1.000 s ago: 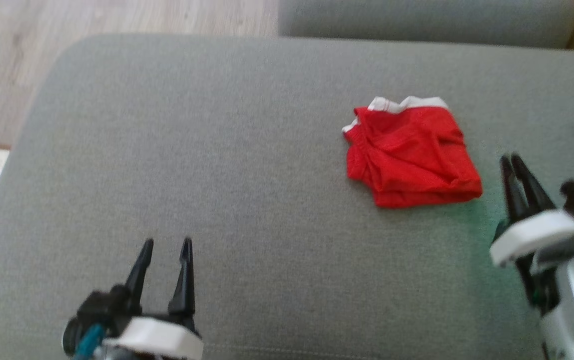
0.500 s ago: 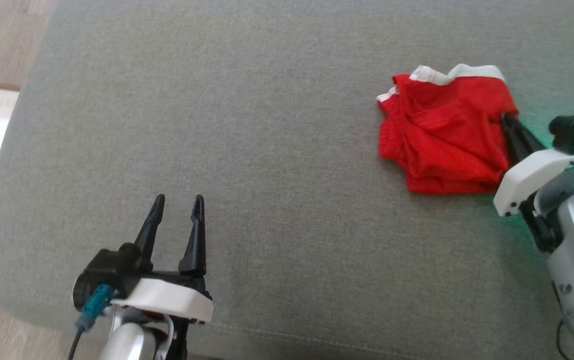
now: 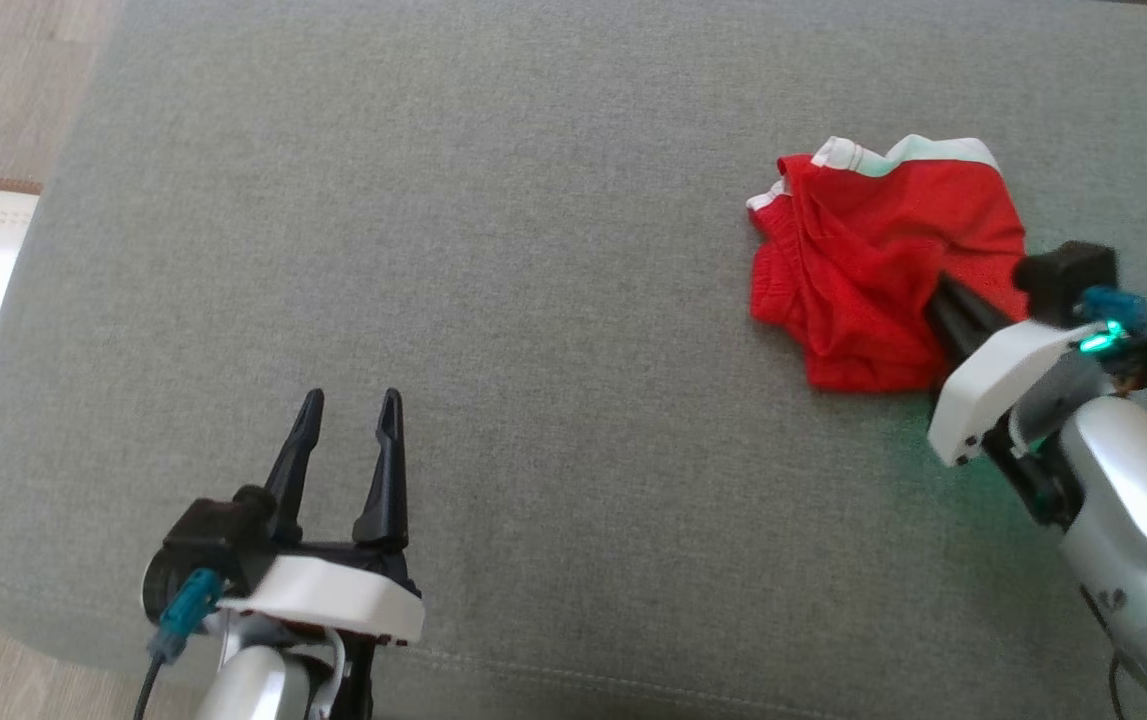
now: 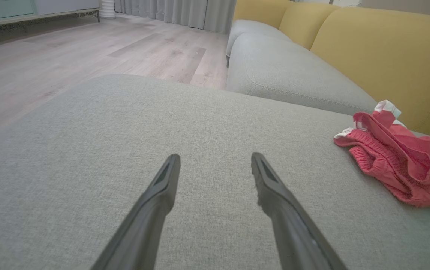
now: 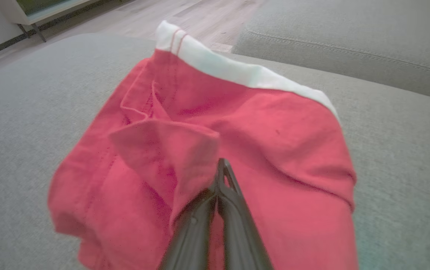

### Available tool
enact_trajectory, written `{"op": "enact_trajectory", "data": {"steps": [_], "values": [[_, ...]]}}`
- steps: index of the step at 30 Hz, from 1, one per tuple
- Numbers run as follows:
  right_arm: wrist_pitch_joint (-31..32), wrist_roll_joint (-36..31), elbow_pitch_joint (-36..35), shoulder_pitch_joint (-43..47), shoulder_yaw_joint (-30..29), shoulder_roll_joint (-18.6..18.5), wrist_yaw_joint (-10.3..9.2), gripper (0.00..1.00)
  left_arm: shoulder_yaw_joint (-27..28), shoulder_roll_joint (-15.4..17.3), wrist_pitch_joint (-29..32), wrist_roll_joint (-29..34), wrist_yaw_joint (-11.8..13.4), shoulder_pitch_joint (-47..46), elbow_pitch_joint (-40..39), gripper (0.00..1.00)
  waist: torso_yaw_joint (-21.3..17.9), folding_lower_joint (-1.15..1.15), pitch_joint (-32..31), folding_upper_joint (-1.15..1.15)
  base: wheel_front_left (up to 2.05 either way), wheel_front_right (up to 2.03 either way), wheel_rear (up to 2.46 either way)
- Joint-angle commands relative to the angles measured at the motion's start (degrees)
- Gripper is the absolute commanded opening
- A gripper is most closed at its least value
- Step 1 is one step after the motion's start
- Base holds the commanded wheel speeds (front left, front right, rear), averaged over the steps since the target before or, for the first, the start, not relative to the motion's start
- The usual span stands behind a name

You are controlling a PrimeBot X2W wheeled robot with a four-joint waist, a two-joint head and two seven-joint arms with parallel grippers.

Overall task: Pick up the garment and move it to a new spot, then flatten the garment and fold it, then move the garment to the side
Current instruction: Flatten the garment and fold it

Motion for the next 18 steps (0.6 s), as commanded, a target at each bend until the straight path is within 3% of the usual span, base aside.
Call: {"op": "enact_trajectory", "data": {"steps": [1,11,18], "values": [[0.2,1.5,-3.1,-0.3,3.2,-1.6,-0.05,0.0,1.6,0.1,-0.7,-0.2,0.3,-0.8,-1.9,1.0,-0.3,0.0,-0.2,0.0,0.0,0.0,0.0],[1.9,7.1,-6.7,0.4,16.3,-3.2,-0.05,0.0,0.8,0.1,-0.7,-0.5,0.6,-0.5,-1.7,1.0,-0.5,0.0,-1.3,0.0,0.0,0.0,0.0],[-2.5,8.2,-5.3,2.1,17.3,-0.6,-0.05,0.0,1.7,0.1,-0.7,-0.6,0.8,1.3,-1.4,1.0,-1.2,0.0,-5.1,0.0,0.0,0.0,0.0]]}}
